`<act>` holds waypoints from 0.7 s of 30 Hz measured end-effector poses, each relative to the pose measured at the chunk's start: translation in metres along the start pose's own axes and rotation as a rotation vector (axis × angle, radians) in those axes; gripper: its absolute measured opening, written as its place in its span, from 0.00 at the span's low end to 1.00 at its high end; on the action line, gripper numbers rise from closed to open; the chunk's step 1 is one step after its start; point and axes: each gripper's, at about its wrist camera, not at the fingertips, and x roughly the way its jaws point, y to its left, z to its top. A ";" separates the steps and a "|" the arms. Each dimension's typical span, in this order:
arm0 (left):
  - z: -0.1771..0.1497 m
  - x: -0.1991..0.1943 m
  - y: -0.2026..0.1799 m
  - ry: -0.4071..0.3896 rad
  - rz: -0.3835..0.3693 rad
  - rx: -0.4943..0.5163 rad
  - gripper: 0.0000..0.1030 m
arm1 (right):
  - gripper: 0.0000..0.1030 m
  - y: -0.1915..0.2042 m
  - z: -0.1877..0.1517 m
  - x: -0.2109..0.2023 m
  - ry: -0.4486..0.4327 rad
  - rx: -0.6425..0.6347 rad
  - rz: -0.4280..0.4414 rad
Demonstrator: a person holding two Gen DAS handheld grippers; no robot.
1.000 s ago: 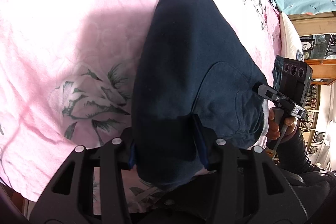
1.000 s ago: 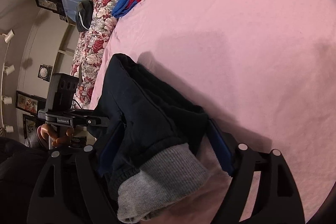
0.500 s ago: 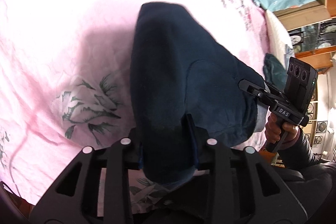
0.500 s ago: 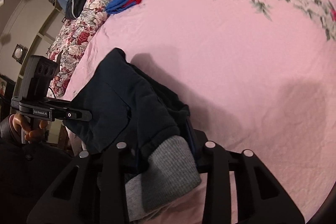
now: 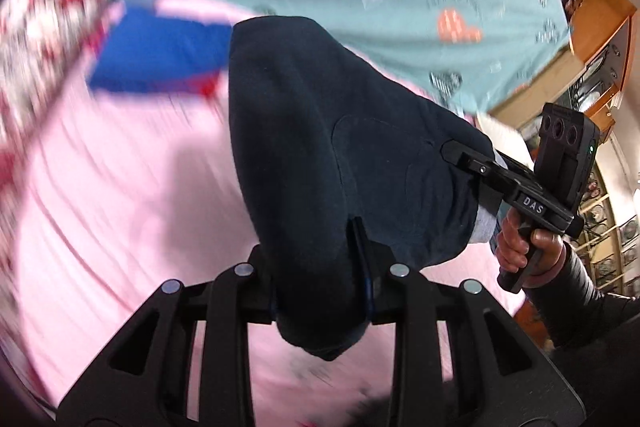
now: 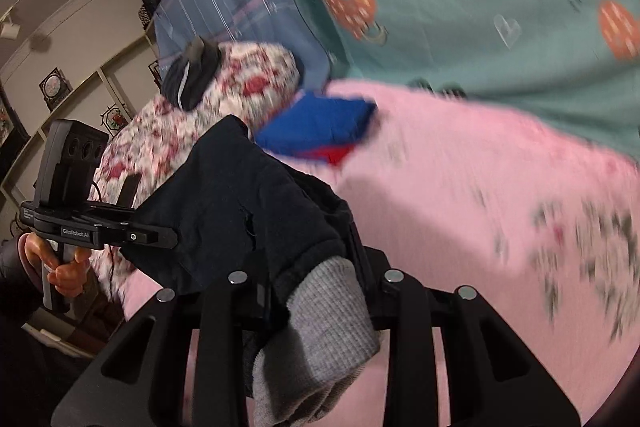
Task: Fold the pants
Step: 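Carry the folded sweatpants onto the blue-and-red stack and open both grippers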
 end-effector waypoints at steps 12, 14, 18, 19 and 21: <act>0.173 0.029 0.213 -0.037 -0.002 -0.116 0.28 | 0.30 -0.024 0.174 0.247 0.140 0.061 0.017; 0.180 0.053 0.249 -0.005 -0.034 -0.184 0.28 | 0.30 -0.037 0.174 0.279 0.189 0.092 0.018; 0.176 0.092 0.289 0.040 -0.061 -0.260 0.29 | 0.30 -0.062 0.156 0.333 0.277 0.117 -0.002; 0.174 0.098 0.298 0.034 -0.077 -0.272 0.32 | 0.30 -0.069 0.153 0.340 0.282 0.125 -0.002; 0.172 0.104 0.309 0.015 -0.102 -0.275 0.40 | 0.33 -0.085 0.145 0.351 0.276 0.170 0.025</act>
